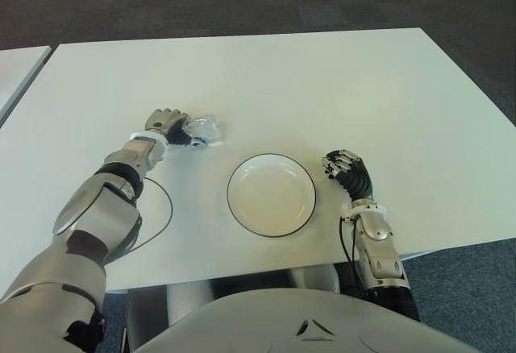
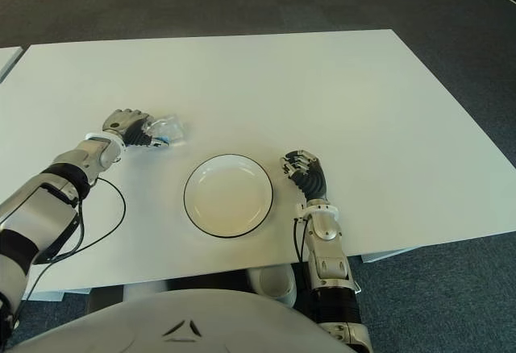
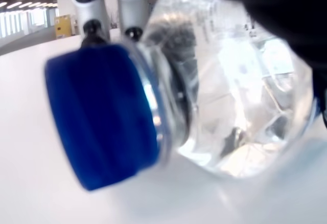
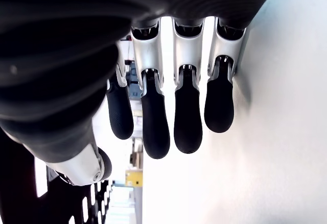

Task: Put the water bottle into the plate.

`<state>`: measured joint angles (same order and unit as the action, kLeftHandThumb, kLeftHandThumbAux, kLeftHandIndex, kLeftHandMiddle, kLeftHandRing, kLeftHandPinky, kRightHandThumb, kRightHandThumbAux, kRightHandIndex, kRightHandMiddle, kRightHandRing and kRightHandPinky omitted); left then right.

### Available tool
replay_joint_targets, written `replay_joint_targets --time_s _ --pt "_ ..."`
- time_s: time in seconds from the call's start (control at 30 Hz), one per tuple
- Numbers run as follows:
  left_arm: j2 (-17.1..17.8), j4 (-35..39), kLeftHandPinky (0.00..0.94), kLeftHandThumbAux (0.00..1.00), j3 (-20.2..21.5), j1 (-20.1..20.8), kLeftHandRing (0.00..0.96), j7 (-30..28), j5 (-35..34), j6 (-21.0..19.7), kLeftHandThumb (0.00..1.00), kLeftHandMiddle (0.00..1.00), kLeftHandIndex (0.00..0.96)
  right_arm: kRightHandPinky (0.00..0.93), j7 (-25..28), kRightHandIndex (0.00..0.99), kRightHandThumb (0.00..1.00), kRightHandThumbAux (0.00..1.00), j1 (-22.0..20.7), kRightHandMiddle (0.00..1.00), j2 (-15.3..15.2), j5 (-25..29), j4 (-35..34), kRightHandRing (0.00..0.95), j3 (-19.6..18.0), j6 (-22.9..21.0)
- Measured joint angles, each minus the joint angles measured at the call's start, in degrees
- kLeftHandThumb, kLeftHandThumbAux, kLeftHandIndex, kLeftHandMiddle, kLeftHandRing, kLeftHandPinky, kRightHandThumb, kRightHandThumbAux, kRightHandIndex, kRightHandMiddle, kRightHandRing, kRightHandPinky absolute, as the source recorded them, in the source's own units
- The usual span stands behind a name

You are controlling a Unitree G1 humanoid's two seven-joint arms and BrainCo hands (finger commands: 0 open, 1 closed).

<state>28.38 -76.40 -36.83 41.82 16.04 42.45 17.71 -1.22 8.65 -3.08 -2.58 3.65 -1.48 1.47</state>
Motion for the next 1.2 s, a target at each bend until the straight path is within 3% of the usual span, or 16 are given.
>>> replay_joint_targets --time_s 0.23,0.57,0.83,1.2 --pt "-0.81 0.22 0.853 0.698 3.07 -0.06 0.845 -3.20 -2.83 -2.37 0.730 0.842 0.445 0.615 0.01 0.431 0.705 0.731 -0.03 0.584 0.00 0.00 0.22 0.596 0.01 0.37" --pt "-2.21 0.74 0.858 0.701 9.20 -0.85 0.861 -3.55 -8.05 -3.47 0.730 0.861 0.444 0.610 -0.01 0.431 0.705 0.731 -0.01 0.584 0.04 0.02 0.25 0.596 -0.03 0.54" --pt "-2.47 2.20 0.854 0.703 15.49 -3.48 0.861 -3.56 -13.65 -0.19 0.728 0.865 0.443 0.618 -0.48 0.431 0.705 0.731 -0.06 0.586 0.14 0.01 0.56 0.602 -0.17 1.02" --pt "-3.41 6.28 0.860 0.705 19.77 -5.62 0.865 -3.87 -16.78 3.20 0.727 0.874 0.442 0.618 -0.73 0.431 0.705 0.731 -0.30 0.589 0.17 0.00 0.99 0.604 -0.07 1.31"
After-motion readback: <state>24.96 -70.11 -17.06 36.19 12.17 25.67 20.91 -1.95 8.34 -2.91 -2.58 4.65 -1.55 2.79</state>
